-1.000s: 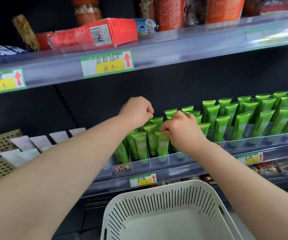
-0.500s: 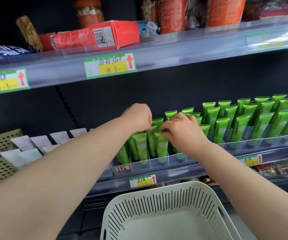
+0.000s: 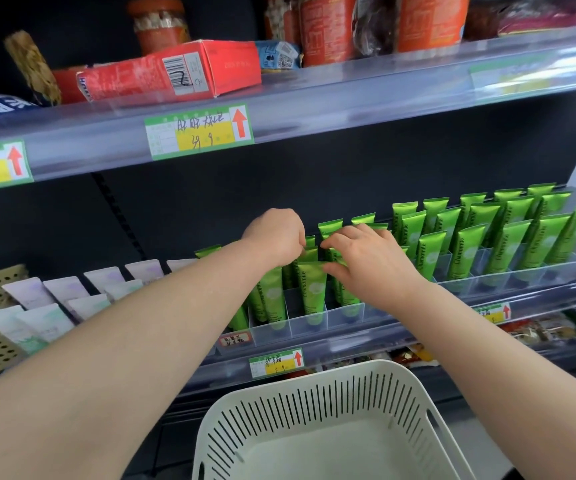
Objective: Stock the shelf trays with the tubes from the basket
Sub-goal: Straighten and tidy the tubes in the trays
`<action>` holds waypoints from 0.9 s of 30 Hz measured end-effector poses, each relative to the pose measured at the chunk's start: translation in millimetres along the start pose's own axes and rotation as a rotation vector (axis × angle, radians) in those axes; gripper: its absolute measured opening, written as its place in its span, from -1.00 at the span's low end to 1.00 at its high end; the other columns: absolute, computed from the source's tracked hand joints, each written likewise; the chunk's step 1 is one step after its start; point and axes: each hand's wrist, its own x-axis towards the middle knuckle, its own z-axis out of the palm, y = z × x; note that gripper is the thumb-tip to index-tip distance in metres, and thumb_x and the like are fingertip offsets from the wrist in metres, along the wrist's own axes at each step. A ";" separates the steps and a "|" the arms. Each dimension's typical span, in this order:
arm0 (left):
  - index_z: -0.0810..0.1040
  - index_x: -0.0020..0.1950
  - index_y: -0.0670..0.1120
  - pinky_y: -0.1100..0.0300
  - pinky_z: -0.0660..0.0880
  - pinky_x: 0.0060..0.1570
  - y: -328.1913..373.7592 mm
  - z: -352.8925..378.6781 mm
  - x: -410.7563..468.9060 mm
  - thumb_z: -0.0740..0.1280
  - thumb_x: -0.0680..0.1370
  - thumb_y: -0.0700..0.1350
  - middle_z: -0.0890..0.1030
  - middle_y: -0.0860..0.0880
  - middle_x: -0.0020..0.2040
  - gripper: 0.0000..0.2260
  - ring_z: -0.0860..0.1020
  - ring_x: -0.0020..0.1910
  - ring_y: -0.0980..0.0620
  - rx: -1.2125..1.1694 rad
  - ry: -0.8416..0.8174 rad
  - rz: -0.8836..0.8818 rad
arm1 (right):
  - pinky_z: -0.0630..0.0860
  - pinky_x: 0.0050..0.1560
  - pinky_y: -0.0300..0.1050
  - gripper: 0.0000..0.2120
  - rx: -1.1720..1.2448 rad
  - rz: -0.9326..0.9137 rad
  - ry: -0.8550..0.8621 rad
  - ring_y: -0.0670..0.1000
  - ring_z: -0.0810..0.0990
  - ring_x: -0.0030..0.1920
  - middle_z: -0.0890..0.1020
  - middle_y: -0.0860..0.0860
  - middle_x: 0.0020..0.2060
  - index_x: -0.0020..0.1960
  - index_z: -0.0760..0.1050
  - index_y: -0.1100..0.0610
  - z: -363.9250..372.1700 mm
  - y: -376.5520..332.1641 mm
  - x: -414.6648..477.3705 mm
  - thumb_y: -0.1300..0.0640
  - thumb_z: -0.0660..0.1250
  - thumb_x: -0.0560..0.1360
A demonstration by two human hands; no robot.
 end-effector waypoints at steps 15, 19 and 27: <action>0.67 -0.13 0.00 0.17 0.48 -0.16 -19.4 -3.1 30.2 0.40 0.47 -0.25 0.64 -0.02 -0.01 -0.85 0.60 -0.04 -0.10 -0.009 0.075 -0.154 | 0.18 0.40 0.06 -0.46 0.057 -0.005 -0.046 0.01 0.23 0.47 0.37 -0.02 0.42 0.46 0.25 0.04 5.2 4.4 4.2 -0.22 0.05 0.59; 0.63 -0.15 0.03 0.15 0.49 -0.15 -15.6 3.2 38.6 0.39 0.48 -0.23 0.64 -0.04 -0.03 -0.85 0.60 -0.05 -0.12 0.035 0.100 -0.124 | 0.18 0.40 0.08 -0.46 0.085 0.003 -0.031 0.02 0.24 0.47 0.39 -0.01 0.41 0.45 0.29 0.06 6.2 10.1 2.3 -0.22 0.07 0.58; 0.65 -0.14 0.06 0.15 0.50 -0.17 -2.7 12.7 52.5 0.39 0.50 -0.20 0.65 0.00 -0.06 -0.85 0.60 -0.07 -0.08 0.062 0.145 -0.065 | 0.18 0.42 0.08 -0.46 0.097 0.010 -0.025 0.00 0.21 0.48 0.39 -0.03 0.41 0.44 0.30 0.04 8.2 14.9 3.7 -0.22 0.06 0.58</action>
